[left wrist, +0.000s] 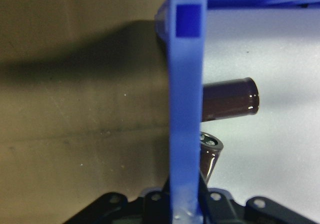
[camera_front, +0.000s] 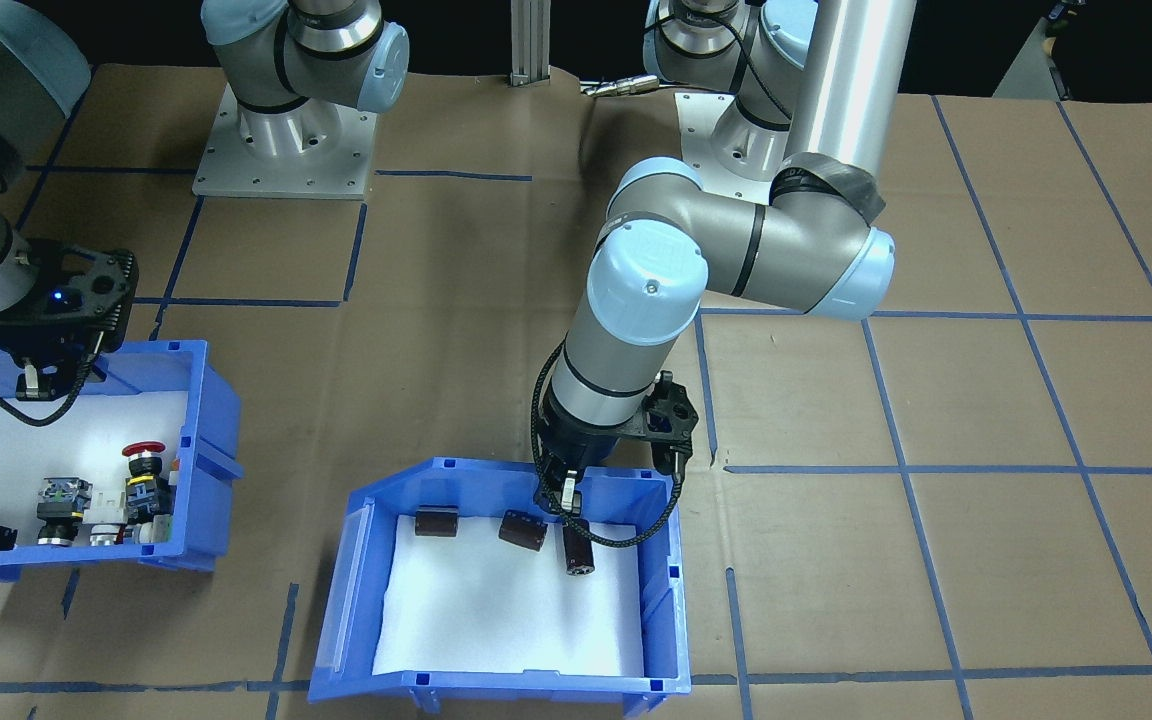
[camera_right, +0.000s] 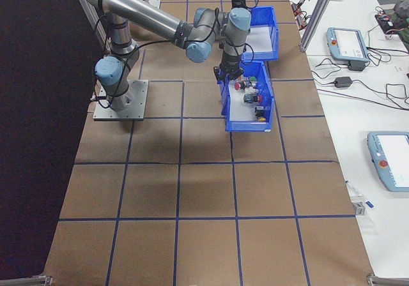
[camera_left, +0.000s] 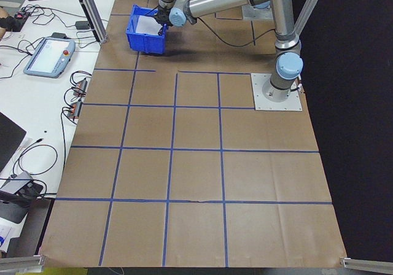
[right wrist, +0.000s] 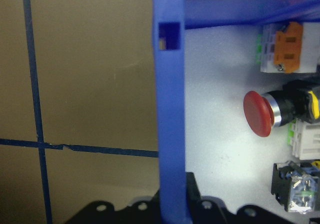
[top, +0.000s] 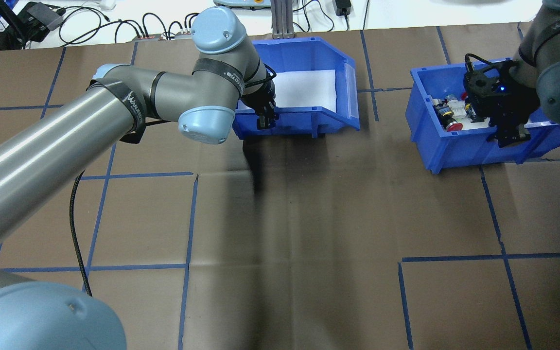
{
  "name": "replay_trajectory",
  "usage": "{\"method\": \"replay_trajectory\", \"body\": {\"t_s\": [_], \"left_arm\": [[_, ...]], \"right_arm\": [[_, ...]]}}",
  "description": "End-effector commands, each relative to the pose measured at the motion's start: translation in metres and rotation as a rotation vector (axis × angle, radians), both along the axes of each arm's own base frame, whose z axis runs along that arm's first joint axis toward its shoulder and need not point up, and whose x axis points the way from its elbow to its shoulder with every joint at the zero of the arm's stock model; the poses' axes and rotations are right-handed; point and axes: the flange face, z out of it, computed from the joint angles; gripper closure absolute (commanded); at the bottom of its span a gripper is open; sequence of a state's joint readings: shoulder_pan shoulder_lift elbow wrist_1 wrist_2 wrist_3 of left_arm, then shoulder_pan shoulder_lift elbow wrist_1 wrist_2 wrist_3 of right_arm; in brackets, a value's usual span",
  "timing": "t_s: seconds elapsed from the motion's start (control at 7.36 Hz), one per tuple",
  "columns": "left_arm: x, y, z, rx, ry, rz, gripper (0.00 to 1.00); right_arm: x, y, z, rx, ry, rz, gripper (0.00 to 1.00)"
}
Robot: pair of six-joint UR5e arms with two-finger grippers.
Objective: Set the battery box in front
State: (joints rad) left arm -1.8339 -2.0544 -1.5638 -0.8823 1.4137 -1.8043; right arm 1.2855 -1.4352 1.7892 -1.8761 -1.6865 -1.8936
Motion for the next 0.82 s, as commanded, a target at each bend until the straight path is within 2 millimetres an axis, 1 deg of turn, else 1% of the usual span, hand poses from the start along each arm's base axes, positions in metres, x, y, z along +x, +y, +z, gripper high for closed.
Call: {"method": "replay_trajectory", "body": {"t_s": [0.0,0.14,0.27,0.41,0.54,0.68], "left_arm": [[-0.001,0.000,-0.009,0.026,-0.020,0.006,0.45],[0.001,0.002,-0.011,0.066,-0.030,0.030,0.03],[0.003,0.009,0.007,0.081,-0.030,0.042,0.01],[0.009,0.021,0.032,0.093,-0.034,0.030,0.01],[0.019,0.036,0.067,0.078,-0.040,-0.030,0.01],[0.038,0.045,0.099,0.032,-0.073,-0.169,0.01]], "right_arm": [[0.003,0.011,-0.004,0.009,-0.003,-0.001,0.93],[0.004,0.013,-0.007,0.017,-0.004,-0.001,0.93],[0.004,0.013,-0.007,0.020,-0.005,-0.001,0.93],[0.005,0.018,-0.002,0.016,-0.007,-0.002,0.93],[0.013,0.031,0.002,0.011,-0.007,0.004,0.93],[0.021,0.055,-0.002,0.017,-0.012,0.005,0.93]]}}
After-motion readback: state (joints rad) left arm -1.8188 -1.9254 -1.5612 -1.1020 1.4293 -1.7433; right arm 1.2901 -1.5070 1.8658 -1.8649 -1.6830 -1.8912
